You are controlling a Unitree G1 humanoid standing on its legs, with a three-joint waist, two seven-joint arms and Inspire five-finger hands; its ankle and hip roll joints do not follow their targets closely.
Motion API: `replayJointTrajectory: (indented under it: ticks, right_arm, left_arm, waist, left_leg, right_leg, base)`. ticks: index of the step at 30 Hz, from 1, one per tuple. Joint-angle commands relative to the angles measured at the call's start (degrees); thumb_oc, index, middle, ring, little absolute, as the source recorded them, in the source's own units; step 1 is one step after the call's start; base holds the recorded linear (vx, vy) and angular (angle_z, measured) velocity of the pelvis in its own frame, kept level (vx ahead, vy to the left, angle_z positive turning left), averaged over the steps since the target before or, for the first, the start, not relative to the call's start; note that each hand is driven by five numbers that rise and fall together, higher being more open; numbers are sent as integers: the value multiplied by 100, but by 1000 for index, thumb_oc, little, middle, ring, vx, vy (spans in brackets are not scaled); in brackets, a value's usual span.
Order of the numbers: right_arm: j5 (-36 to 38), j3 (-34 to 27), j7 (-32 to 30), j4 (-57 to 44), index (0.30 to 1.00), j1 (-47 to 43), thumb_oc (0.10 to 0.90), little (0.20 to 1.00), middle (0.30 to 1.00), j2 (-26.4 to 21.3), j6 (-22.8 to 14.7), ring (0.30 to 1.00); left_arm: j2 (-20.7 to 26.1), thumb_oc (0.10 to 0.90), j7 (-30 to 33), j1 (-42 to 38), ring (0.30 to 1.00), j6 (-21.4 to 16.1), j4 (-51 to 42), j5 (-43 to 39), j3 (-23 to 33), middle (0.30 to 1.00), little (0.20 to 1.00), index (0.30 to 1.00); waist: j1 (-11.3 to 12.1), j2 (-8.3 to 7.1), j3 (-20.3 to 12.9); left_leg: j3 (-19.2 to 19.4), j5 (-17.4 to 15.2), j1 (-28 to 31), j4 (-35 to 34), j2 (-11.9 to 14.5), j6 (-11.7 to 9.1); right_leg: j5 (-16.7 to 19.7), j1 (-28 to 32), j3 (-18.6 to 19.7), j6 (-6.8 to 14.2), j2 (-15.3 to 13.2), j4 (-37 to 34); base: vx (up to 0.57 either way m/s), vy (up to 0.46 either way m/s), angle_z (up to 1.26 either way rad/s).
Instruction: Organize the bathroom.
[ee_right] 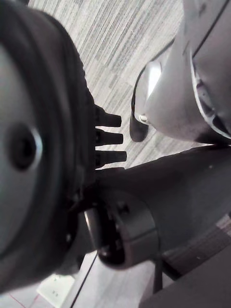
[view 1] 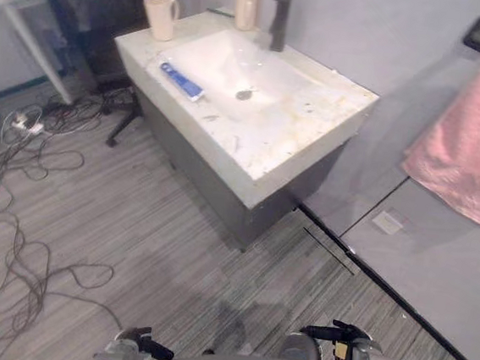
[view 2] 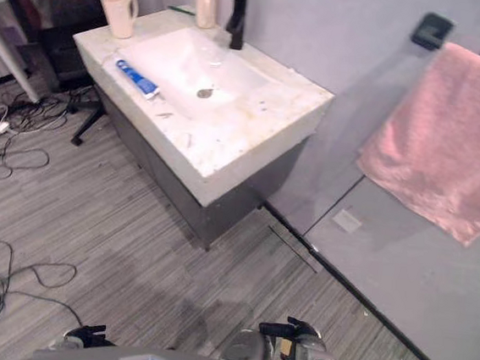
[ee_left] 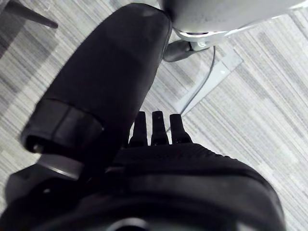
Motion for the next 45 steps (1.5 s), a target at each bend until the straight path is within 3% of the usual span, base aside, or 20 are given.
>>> replayJointTrajectory:
  ticks: [1,6,10,13,14,15,16,19,21,24,25,29,33,34,37,39,40,41,44,45]
  right_arm:
    - [277,169,-112,326,900,64,800,900,900,7,53,900]
    - [-309,339,357,385,900,109,800,900,900,121,-44,900]
    - [-25,449,297,384,900,158,800,900,900,160,-4,900]
    - [87,472,299,353,900,183,800,900,900,117,92,900]
    - [15,420,299,302,900,203,800,900,900,43,96,900]
    - [-15,415,316,296,900,205,800,900,900,37,104,900]
    - [-125,403,368,260,900,206,800,900,900,-38,172,900]
    - [-185,390,423,278,900,206,800,900,900,-99,235,900]
    - [-194,367,472,334,900,187,800,900,900,-117,176,900]
    - [-191,416,399,438,900,141,800,900,900,-78,122,900]
    - [-197,446,343,427,900,149,800,900,900,-48,195,900]
    - [-144,439,259,421,900,165,800,900,900,-91,289,900]
    - [31,407,197,423,900,88,800,900,900,-94,321,900]
    - [74,347,189,400,900,50,800,900,900,-69,290,900]
    - [154,264,185,316,900,96,800,900,900,-37,294,900]
    - [207,226,114,285,900,143,800,900,900,-34,264,900]
    - [216,185,119,284,900,219,800,900,900,-42,193,900]
    - [197,176,148,289,900,249,800,900,900,-46,181,900]
    - [153,241,243,352,900,285,800,900,900,-55,210,900]
    - [91,245,268,415,900,266,800,900,900,-58,272,900]
  left_arm:
    - [133,800,100,-168,900,-85,-118,242,59,900,900,900]
    - [192,800,286,-370,900,52,-224,251,66,900,900,900]
    - [232,800,336,-432,900,21,-190,275,213,900,900,900]
    - [165,800,316,-444,900,26,-214,283,243,900,900,900]
    - [112,800,267,-441,900,-90,-210,360,322,900,900,900]
    - [111,800,270,-443,900,-107,-211,355,324,900,900,900]
    - [102,800,214,-455,900,-238,-223,265,286,900,900,900]
    - [107,800,215,-532,900,-298,-274,165,341,900,900,900]
    - [106,800,213,-589,900,-282,-256,234,397,900,900,900]
    - [79,800,239,-543,900,-370,-258,197,403,900,900,900]
    - [70,800,238,-482,900,-385,-274,250,417,900,900,900]
    - [19,800,178,-462,900,-428,-241,356,401,900,900,900]
    - [-6,800,154,-473,900,-436,-239,489,306,900,900,900]
    - [20,800,217,-486,900,-462,-256,505,184,900,900,900]
    - [68,800,414,-582,900,-681,-213,798,-42,900,900,900]
    - [85,800,483,-607,900,-730,-223,600,-117,900,900,900]
    - [98,800,461,-637,900,-749,-209,611,-156,900,900,900]
    - [107,800,442,-659,900,-781,-199,714,-174,900,900,900]
    - [174,800,440,-700,900,-746,-175,742,-235,900,900,900]
    - [184,800,397,-742,900,-725,-156,738,-208,900,900,900]
  waist:
    - [-76,-110,-112]
    - [-228,54,-51]
    - [-276,-145,-121]
    - [-311,-207,-127]
    - [-261,-329,-82]
    - [-260,-332,-76]
    - [-222,-415,7]
    - [-158,-512,102]
    - [-171,-567,104]
    - [-220,-505,18]
    - [-255,-400,-76]
    - [-336,-220,-152]
    - [-387,-117,-144]
    - [-419,-68,-75]
    - [-408,-55,-23]
    - [-398,-60,-25]
    - [-402,-54,19]
    - [-405,-13,21]
    - [-456,84,173]
    - [-566,49,202]
  left_leg:
    - [377,-763,132,374,329,-588]
    - [480,-467,-64,223,363,-342]
    - [467,-524,-44,159,97,-227]
    - [338,-550,-193,582,5,-280]
    - [525,-536,-600,1542,28,-494]
    - [532,-552,-646,1627,40,-512]
    - [557,-193,-1140,2513,215,-756]
    - [440,-139,-1610,3150,458,-828]
    - [498,-216,-1615,3135,734,-734]
    - [410,-197,-1074,2154,1135,-683]
    - [335,174,-763,1392,1566,-888]
    - [444,603,-455,715,2093,-1195]
    - [514,382,-361,605,1989,-1225]
    - [530,213,-368,637,1779,-1131]
    - [545,-4,-462,769,1431,-880]
    - [559,-86,-493,783,1257,-749]
    - [561,-200,-440,765,1056,-600]
    - [572,-233,-444,751,1020,-559]
    - [625,-325,-255,623,933,-458]
    - [637,-352,-120,500,791,-427]
  right_leg:
    - [1050,-484,700,220,-10,-354]
    - [-417,-440,753,-74,1364,536]
    - [-467,-263,783,-222,1908,177]
    - [-421,-105,1083,-306,2023,22]
    - [-396,181,1044,-389,1852,-125]
    - [-387,200,1038,-397,1849,-147]
    - [-352,437,1129,-488,1846,-326]
    - [-417,652,1151,-585,1769,-374]
    - [-455,710,1123,-629,1712,-368]
    - [-518,698,1142,-579,1679,-334]
    - [-554,703,1206,-486,1681,-393]
    - [-595,702,1271,-305,1487,-430]
    - [-625,409,1309,-70,1203,-35]
    - [-670,193,1387,116,946,341]
    - [-648,55,1294,155,640,824]
    - [-303,-116,1313,125,416,1297]
    - [319,-485,1446,74,163,2079]
    - [555,-650,1488,47,112,2316]
    - [774,-1186,1618,17,299,3029]
    - [559,-1275,1445,68,729,2791]
  base:
    - [-83,313,30]
    - [-101,307,22]
    - [2,62,9]
    - [28,6,44]
    - [-11,1,72]
    - [-14,-5,83]
    - [0,0,47]
    - [-5,81,29]
    - [46,170,14]
    - [107,288,26]
    - [159,393,8]
    - [165,464,12]
    - [121,471,10]
    - [182,699,48]
    - [174,496,40]
    - [188,453,31]
    - [169,423,34]
    - [189,423,30]
    - [257,376,25]
    - [288,258,-6]
